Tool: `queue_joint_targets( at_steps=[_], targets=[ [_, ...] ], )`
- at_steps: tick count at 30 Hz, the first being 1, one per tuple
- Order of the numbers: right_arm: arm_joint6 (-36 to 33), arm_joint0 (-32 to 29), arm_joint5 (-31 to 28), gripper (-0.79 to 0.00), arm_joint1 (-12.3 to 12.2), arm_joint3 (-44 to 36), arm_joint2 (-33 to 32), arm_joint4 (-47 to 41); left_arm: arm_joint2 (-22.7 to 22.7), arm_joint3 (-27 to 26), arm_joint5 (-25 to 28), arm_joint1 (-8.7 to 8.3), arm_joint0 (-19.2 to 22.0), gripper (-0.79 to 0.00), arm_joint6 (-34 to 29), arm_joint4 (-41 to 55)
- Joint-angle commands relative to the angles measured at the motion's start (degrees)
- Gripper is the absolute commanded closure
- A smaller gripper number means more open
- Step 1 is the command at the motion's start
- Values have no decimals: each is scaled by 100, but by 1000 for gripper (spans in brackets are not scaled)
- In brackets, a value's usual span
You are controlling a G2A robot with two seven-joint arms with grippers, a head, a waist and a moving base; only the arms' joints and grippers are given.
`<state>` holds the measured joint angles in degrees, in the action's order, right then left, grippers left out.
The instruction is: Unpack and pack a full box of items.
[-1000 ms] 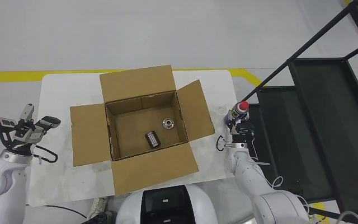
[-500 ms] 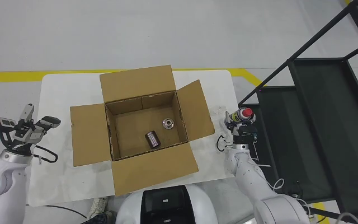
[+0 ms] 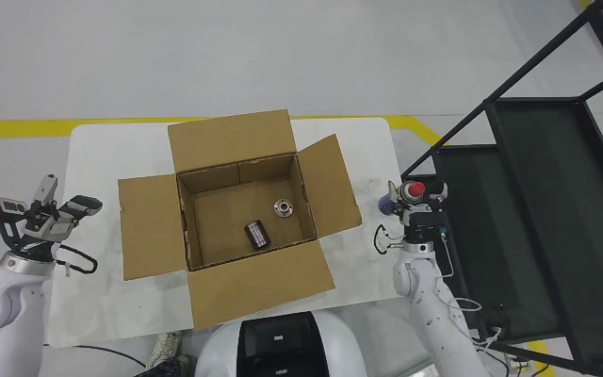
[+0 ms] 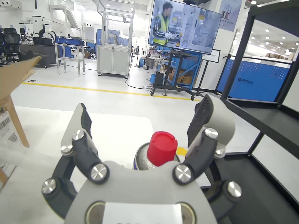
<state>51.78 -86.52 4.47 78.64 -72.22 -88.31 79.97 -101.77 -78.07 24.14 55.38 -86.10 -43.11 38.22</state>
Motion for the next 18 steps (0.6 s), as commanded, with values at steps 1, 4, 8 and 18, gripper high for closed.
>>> queue_joint_targets(
  at_steps=[1, 4, 8, 18],
  targets=[
    [-320, -260, 51, -785, -19, -631, -41, 148, 0, 0, 0, 0, 0, -785, 0, 0],
    [-735, -549, -130, -785, -46, -1351, -20, 364, 0, 0, 0, 0, 0, -785, 0, 0],
    [-1644, -888, -853, -785, -90, -2239, 68, 417, 0, 0, 0, 0, 0, -785, 0, 0],
    [-3667, -1137, -2155, -785, -194, -3610, 197, 430, 0, 0, 0, 0, 0, -785, 0, 0]
  ],
)
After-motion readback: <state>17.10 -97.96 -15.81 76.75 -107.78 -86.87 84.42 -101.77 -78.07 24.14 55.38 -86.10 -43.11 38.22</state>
